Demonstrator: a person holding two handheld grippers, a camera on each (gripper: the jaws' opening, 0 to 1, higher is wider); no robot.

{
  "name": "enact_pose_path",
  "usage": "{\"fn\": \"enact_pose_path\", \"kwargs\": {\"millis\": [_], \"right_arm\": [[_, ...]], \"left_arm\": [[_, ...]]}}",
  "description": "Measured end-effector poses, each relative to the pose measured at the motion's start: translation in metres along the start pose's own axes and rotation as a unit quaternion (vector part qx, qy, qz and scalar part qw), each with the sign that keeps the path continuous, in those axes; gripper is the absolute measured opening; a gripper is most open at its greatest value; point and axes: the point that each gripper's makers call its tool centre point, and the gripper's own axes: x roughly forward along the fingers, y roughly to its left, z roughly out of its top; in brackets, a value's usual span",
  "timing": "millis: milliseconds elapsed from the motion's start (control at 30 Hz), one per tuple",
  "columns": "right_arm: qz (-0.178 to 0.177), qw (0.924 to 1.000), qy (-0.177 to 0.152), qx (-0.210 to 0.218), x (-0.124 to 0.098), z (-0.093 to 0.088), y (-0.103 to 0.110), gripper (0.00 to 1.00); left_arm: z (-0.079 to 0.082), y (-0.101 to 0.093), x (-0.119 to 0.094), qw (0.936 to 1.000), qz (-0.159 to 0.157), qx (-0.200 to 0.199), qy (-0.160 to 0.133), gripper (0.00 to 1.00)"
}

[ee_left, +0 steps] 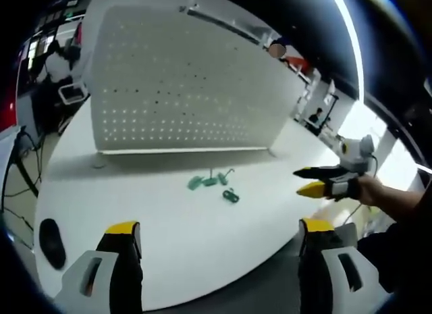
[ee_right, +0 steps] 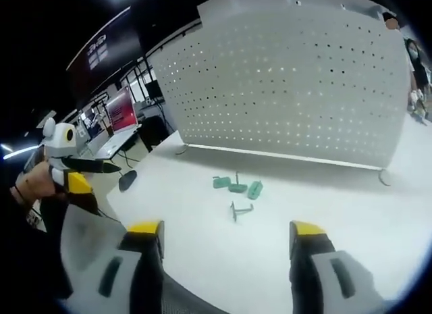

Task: Insert the hook assembly into the mounting plate slot until the hook locks in place.

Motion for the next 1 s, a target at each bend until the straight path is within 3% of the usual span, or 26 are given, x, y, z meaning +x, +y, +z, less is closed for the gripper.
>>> {"fn": "enact_pose_path", "kwargs": {"millis": [167, 367, 667, 900, 1000], "right_arm": [[0.006, 0.9999, 0.005, -0.015, 0.01, -0.001, 0.001, 0.6], [0.013, 0.9998, 0.012, -0.013, 0.022, -0.003, -0.001, 0.58], [0.011, 0.9998, 0.018, -0.003, 0.021, -0.011, -0.008, 0.58], [0.003, 0.9997, 0.026, -0.001, 0.01, -0.022, -0.018, 0.58], [-0.003, 0.9996, 0.027, 0.006, 0.005, -0.026, -0.025, 0.58]], "left_arm": [[-0.002, 0.005, 0.001, 1.0, 0.005, -0.006, 0.003, 0.98], [-0.009, 0.004, 0.009, 0.9999, 0.004, -0.012, 0.011, 0.97], [-0.026, -0.026, 0.048, 0.9987, -0.03, -0.004, 0.042, 0.94], [-0.02, -0.048, 0.08, 0.997, -0.067, -0.025, 0.031, 0.85], [-0.018, -0.059, 0.091, 0.9947, -0.09, -0.035, 0.034, 0.88]]}}
